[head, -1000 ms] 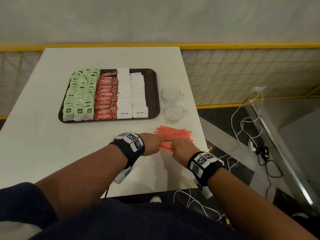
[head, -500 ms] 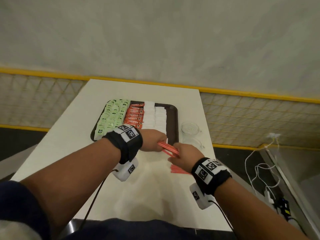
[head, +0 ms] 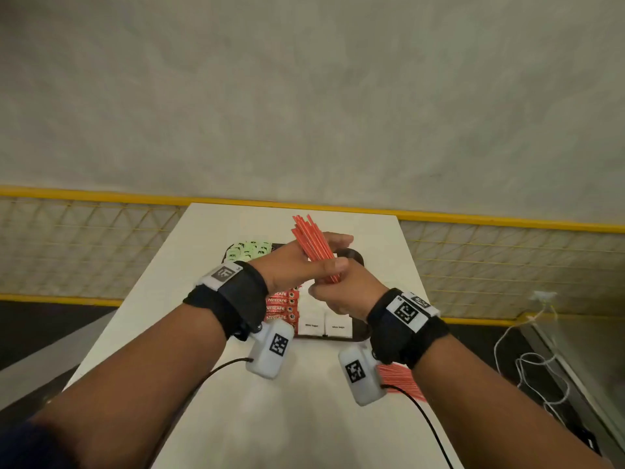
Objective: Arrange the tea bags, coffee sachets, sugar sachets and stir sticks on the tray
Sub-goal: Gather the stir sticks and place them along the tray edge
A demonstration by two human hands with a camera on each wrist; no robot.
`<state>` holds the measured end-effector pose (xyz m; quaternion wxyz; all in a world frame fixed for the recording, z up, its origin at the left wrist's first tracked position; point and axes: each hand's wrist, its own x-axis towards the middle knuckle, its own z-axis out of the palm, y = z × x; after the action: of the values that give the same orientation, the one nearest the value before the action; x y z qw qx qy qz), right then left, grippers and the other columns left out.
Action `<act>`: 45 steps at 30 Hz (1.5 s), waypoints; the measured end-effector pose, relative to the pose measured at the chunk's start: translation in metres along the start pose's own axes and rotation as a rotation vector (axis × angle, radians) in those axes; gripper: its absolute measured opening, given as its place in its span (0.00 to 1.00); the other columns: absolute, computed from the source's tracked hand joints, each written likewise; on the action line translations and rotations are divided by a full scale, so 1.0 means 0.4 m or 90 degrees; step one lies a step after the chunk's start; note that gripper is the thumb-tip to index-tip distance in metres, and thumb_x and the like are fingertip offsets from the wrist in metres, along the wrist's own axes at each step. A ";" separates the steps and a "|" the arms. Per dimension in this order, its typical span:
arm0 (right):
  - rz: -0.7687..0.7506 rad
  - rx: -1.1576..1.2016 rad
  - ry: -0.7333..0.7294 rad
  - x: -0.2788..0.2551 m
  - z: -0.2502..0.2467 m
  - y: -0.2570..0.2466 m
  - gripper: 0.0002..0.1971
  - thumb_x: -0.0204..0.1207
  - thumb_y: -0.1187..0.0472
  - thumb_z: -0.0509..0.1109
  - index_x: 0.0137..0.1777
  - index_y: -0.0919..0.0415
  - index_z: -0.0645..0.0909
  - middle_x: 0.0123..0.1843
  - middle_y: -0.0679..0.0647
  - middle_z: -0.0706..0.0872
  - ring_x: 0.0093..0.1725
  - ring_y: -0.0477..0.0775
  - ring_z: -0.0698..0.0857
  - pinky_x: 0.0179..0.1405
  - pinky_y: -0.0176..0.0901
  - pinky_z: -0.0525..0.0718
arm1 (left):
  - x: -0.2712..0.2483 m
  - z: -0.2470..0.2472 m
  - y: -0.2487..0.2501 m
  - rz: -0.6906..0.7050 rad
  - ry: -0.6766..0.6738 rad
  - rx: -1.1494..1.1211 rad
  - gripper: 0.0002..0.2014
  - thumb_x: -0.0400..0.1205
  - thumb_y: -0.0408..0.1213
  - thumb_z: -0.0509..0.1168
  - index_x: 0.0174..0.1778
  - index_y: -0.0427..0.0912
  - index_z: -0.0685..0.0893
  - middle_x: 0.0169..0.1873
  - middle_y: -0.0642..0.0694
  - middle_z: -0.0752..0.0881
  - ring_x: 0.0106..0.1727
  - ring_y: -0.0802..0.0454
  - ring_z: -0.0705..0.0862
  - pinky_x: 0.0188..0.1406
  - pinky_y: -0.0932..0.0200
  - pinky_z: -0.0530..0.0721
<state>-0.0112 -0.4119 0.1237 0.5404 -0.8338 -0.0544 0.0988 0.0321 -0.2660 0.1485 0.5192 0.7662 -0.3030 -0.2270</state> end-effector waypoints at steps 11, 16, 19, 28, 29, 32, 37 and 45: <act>0.022 0.049 -0.018 0.013 0.008 -0.005 0.14 0.72 0.49 0.78 0.47 0.57 0.82 0.36 0.51 0.89 0.36 0.49 0.87 0.41 0.45 0.85 | -0.008 -0.036 -0.013 0.103 0.121 -0.250 0.26 0.85 0.56 0.52 0.30 0.39 0.72 0.59 0.48 0.89 0.70 0.50 0.82 0.73 0.40 0.73; 0.159 0.491 0.075 0.020 -0.004 0.006 0.47 0.67 0.26 0.59 0.73 0.65 0.73 0.69 0.62 0.83 0.63 0.60 0.86 0.58 0.49 0.84 | 0.005 -0.050 -0.025 0.153 0.277 -0.451 0.22 0.80 0.55 0.61 0.29 0.40 0.73 0.29 0.43 0.80 0.55 0.40 0.89 0.53 0.44 0.84; 0.147 0.609 0.084 0.034 -0.003 -0.029 0.51 0.67 0.24 0.55 0.74 0.71 0.72 0.68 0.65 0.83 0.67 0.62 0.84 0.64 0.53 0.82 | 0.013 -0.040 -0.009 0.178 0.315 -0.415 0.21 0.78 0.55 0.63 0.29 0.41 0.76 0.29 0.43 0.78 0.51 0.43 0.89 0.52 0.41 0.84; 0.134 0.618 0.114 0.039 0.011 -0.073 0.51 0.74 0.26 0.52 0.79 0.73 0.65 0.68 0.66 0.84 0.67 0.60 0.85 0.65 0.51 0.83 | 0.026 -0.050 0.001 0.168 0.341 -0.326 0.23 0.80 0.58 0.63 0.28 0.44 0.78 0.26 0.50 0.83 0.47 0.43 0.90 0.55 0.41 0.85; 0.134 0.616 0.107 0.040 0.012 -0.070 0.50 0.75 0.26 0.52 0.79 0.73 0.66 0.68 0.66 0.84 0.67 0.60 0.84 0.66 0.52 0.82 | 0.026 -0.050 -0.001 0.158 0.337 -0.326 0.23 0.80 0.59 0.63 0.26 0.45 0.78 0.25 0.51 0.83 0.46 0.43 0.90 0.54 0.41 0.85; 0.163 0.530 0.068 0.041 0.013 -0.072 0.47 0.77 0.27 0.49 0.78 0.70 0.69 0.71 0.64 0.82 0.70 0.60 0.82 0.70 0.53 0.79 | 0.028 -0.059 -0.015 0.102 0.325 -0.337 0.27 0.79 0.62 0.63 0.23 0.44 0.74 0.23 0.47 0.79 0.36 0.45 0.86 0.49 0.44 0.85; 0.101 0.270 0.208 0.051 -0.021 -0.119 0.36 0.84 0.35 0.44 0.81 0.58 0.66 0.81 0.51 0.71 0.78 0.50 0.72 0.81 0.54 0.66 | 0.010 -0.069 -0.060 -0.093 0.166 -0.383 0.23 0.83 0.52 0.66 0.27 0.45 0.71 0.19 0.49 0.68 0.22 0.52 0.67 0.31 0.55 0.83; -0.001 -0.124 0.063 0.066 -0.031 -0.168 0.28 0.84 0.36 0.44 0.73 0.43 0.77 0.75 0.41 0.77 0.73 0.40 0.73 0.74 0.42 0.67 | -0.009 -0.026 -0.085 -0.188 -0.059 -0.310 0.22 0.83 0.44 0.68 0.22 0.47 0.72 0.20 0.48 0.67 0.19 0.54 0.65 0.27 0.58 0.74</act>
<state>0.0184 -0.3902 0.1869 0.4590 -0.8861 -0.0375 0.0515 0.0442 -0.2474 0.1206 0.6351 0.6435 -0.1476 -0.4009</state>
